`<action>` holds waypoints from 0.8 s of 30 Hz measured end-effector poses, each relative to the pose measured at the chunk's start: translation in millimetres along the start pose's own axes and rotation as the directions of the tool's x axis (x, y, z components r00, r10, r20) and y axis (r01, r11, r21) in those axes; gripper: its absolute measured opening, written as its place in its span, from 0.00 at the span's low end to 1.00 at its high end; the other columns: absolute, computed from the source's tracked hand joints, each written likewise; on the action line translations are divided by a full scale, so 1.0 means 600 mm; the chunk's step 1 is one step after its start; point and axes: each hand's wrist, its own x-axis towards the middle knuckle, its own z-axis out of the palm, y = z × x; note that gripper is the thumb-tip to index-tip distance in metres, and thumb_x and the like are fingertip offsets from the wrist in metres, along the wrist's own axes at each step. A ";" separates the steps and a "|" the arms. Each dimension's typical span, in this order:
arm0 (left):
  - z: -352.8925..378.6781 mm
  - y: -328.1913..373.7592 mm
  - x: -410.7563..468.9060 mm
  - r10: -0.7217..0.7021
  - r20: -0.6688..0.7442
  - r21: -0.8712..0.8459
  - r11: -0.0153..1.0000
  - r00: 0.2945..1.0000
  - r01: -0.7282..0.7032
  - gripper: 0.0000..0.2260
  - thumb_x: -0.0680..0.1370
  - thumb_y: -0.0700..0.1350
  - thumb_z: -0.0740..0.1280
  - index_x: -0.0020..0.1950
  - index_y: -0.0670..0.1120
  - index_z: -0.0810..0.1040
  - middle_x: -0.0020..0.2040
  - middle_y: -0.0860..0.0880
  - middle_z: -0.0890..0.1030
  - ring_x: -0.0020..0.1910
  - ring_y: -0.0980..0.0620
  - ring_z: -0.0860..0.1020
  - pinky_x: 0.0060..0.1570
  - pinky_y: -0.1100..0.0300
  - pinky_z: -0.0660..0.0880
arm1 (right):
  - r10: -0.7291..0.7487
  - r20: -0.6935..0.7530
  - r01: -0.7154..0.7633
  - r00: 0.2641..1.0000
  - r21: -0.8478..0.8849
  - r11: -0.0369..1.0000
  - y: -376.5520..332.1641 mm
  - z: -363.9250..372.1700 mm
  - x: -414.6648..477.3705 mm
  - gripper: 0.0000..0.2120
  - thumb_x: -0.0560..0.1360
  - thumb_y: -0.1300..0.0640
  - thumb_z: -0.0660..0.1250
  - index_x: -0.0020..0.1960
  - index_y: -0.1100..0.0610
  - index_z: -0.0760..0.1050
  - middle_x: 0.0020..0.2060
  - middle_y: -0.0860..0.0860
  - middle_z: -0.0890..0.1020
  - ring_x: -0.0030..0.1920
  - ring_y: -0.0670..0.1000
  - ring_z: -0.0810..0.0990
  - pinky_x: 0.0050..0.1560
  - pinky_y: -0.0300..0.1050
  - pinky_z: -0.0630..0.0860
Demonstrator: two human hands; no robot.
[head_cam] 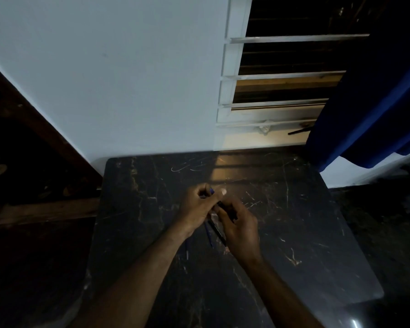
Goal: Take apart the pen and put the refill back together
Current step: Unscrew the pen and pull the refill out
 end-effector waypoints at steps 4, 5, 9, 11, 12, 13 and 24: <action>0.002 0.015 0.002 -0.073 0.118 0.050 0.996 0.990 0.067 0.09 0.80 0.50 0.76 0.39 0.57 0.85 0.30 0.55 0.81 0.25 0.61 0.77 0.22 0.67 0.71 | 0.083 0.012 -0.083 0.997 0.093 0.992 -0.003 0.000 0.000 0.06 0.83 0.64 0.71 0.59 0.59 0.83 0.49 0.51 0.88 0.49 0.50 0.88 0.51 0.48 0.86; -0.009 0.019 0.002 -0.110 0.203 0.049 0.994 0.973 0.102 0.04 0.80 0.51 0.75 0.45 0.56 0.87 0.33 0.54 0.82 0.27 0.60 0.77 0.22 0.66 0.71 | 0.124 0.055 -0.132 0.991 0.171 0.976 -0.005 -0.005 0.002 0.07 0.83 0.65 0.70 0.60 0.60 0.82 0.49 0.54 0.89 0.49 0.53 0.89 0.52 0.51 0.86; -0.039 0.001 -0.001 -0.160 0.328 0.015 0.986 0.931 0.164 0.09 0.83 0.50 0.71 0.56 0.48 0.89 0.40 0.48 0.83 0.32 0.58 0.78 0.24 0.66 0.72 | 0.323 0.281 -0.408 0.904 0.334 0.850 0.002 -0.026 0.010 0.10 0.88 0.60 0.63 0.59 0.64 0.81 0.32 0.55 0.81 0.27 0.56 0.77 0.31 0.43 0.74; -0.039 -0.008 -0.006 -0.130 0.255 0.016 0.991 0.958 0.130 0.11 0.80 0.54 0.73 0.54 0.48 0.89 0.36 0.51 0.82 0.31 0.58 0.77 0.23 0.65 0.71 | 0.296 0.287 -0.373 0.911 0.266 0.889 0.009 -0.029 0.011 0.12 0.88 0.60 0.61 0.54 0.62 0.82 0.28 0.43 0.77 0.26 0.42 0.72 0.29 0.36 0.68; -0.037 -0.011 -0.008 -0.115 0.207 0.001 0.993 0.971 0.118 0.13 0.78 0.57 0.75 0.51 0.48 0.90 0.35 0.52 0.82 0.30 0.58 0.77 0.23 0.65 0.71 | 0.243 0.253 -0.296 0.936 0.197 0.934 0.010 -0.027 0.011 0.12 0.88 0.62 0.61 0.52 0.59 0.83 0.30 0.41 0.79 0.29 0.40 0.74 0.32 0.36 0.70; -0.031 -0.012 -0.010 -0.105 0.155 -0.024 0.994 0.982 0.109 0.15 0.75 0.60 0.77 0.47 0.48 0.90 0.33 0.53 0.82 0.29 0.57 0.77 0.23 0.65 0.71 | 0.175 0.212 -0.203 0.962 0.120 0.972 0.011 -0.023 0.011 0.12 0.88 0.62 0.62 0.53 0.57 0.84 0.35 0.40 0.83 0.34 0.41 0.79 0.37 0.38 0.74; -0.031 -0.017 -0.017 -0.119 0.055 -0.065 0.990 0.991 0.122 0.15 0.78 0.60 0.73 0.36 0.53 0.81 0.26 0.51 0.77 0.22 0.55 0.74 0.20 0.63 0.69 | 0.035 0.147 -0.053 0.989 0.118 0.992 0.004 -0.002 -0.014 0.05 0.83 0.57 0.69 0.54 0.47 0.80 0.45 0.49 0.86 0.38 0.46 0.83 0.36 0.39 0.77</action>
